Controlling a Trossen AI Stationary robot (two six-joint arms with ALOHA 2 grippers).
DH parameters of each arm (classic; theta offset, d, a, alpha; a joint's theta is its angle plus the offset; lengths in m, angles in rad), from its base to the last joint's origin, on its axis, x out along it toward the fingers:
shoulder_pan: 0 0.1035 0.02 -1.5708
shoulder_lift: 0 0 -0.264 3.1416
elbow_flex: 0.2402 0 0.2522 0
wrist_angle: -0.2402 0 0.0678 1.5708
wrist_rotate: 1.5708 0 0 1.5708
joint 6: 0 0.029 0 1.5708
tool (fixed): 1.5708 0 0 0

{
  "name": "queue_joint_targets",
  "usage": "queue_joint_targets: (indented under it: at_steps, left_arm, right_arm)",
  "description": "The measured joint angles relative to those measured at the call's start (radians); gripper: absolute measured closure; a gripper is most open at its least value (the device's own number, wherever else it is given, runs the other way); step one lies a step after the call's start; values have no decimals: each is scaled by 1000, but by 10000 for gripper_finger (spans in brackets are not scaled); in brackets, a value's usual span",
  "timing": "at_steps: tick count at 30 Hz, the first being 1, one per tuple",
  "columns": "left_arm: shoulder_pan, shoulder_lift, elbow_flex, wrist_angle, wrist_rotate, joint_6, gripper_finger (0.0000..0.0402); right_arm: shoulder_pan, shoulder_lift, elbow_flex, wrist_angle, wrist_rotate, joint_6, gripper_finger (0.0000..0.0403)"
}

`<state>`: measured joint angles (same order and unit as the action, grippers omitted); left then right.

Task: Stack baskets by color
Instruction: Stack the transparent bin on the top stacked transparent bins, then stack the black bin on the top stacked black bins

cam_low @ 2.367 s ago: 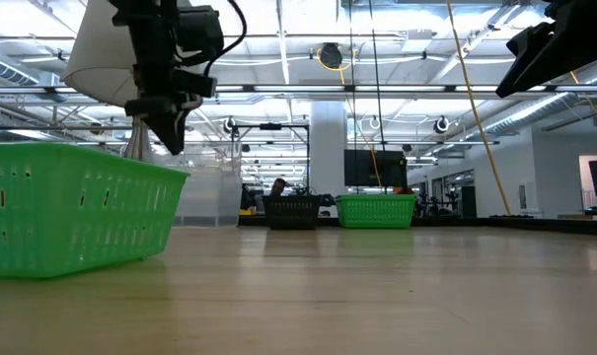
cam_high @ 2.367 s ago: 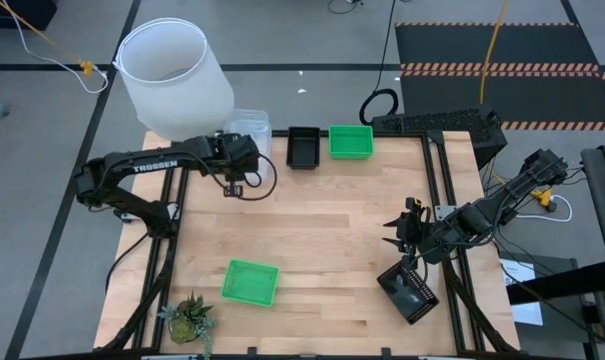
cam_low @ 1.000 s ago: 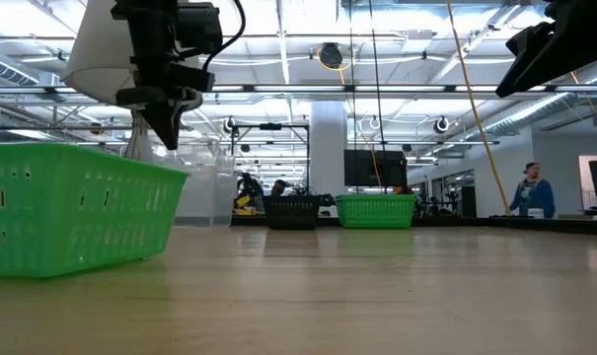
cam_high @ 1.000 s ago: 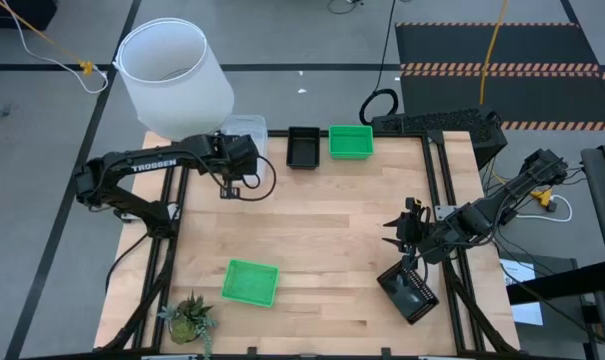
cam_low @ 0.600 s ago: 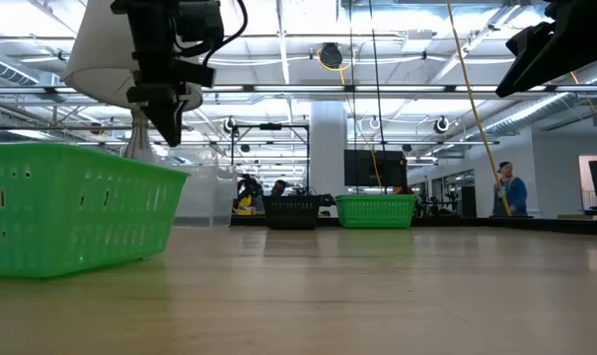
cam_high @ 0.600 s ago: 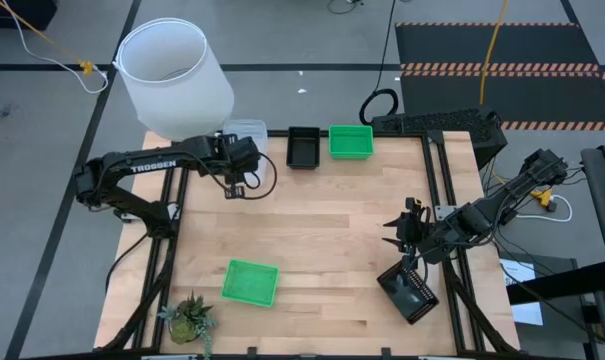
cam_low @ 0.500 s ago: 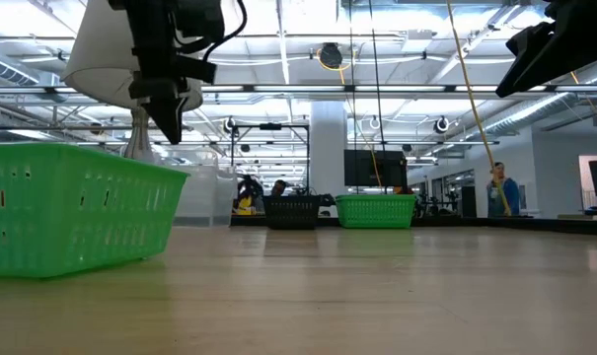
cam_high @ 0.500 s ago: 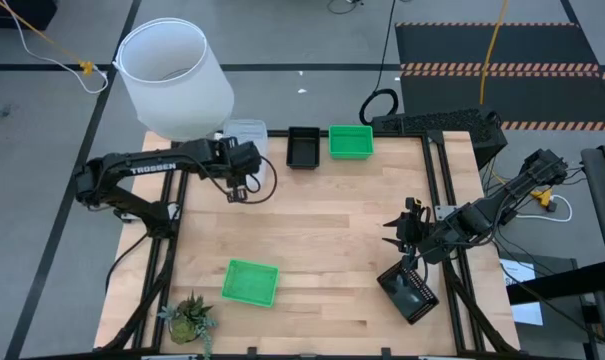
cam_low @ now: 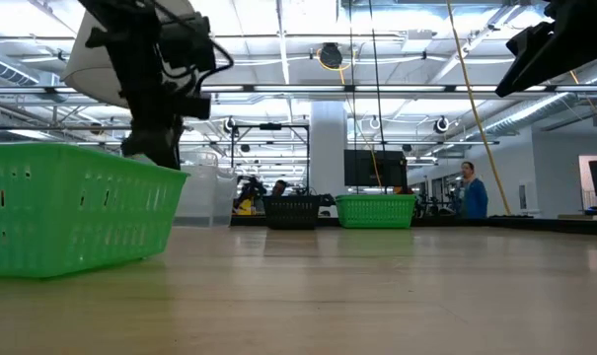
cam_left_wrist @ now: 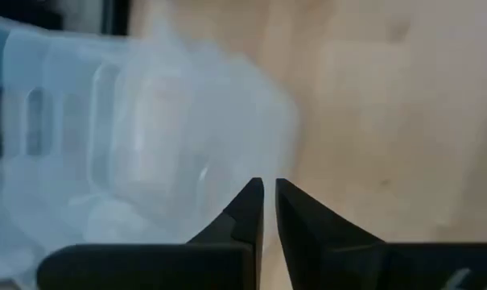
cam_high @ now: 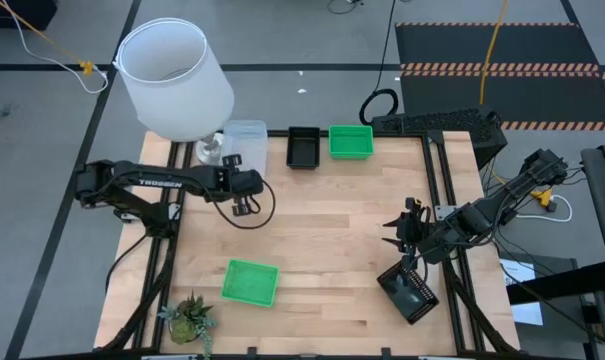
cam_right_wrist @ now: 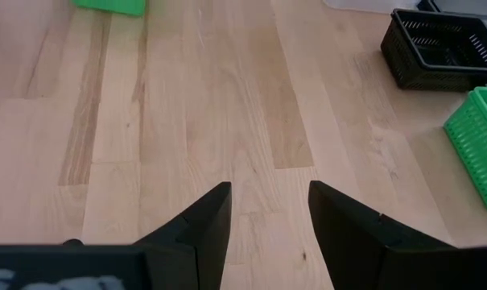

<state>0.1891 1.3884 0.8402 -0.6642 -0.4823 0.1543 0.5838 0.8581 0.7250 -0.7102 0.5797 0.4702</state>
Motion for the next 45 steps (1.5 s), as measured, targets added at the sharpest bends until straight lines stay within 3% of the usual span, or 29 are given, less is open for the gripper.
queue_joint_targets:
  at_steps: [5, 13, 21, 26, 31, 37, 45]
  left_arm:
    - [38, -1, -66, 104, -48, 16, 370]
    - [91, 1, -109, 197, -35, 67, 369]
    - [22, 1, -110, 186, -34, 27, 369]
    - [-65, -3, -55, 69, -21, -44, 369]
    - [-185, -5, 46, -41, -6, -221, 369]
    - [-379, 0, 59, 144, -27, -252, 369]
    - [-635, 1, 49, 227, -106, -360, 369]
  right_arm:
    - [0, 0, 0, 31, 0, -23, 241]
    - [0, 0, 0, 56, 0, -43, 241]
    - [0, 0, 0, 56, -2, 35, 241]
    - [20, 22, 0, 59, -53, 187, 241]
    - [103, 116, 0, 166, -156, 247, 241]
    - [210, 235, 42, 284, -314, 328, 241]
    - [378, 400, 279, 115, -375, 484, 241]
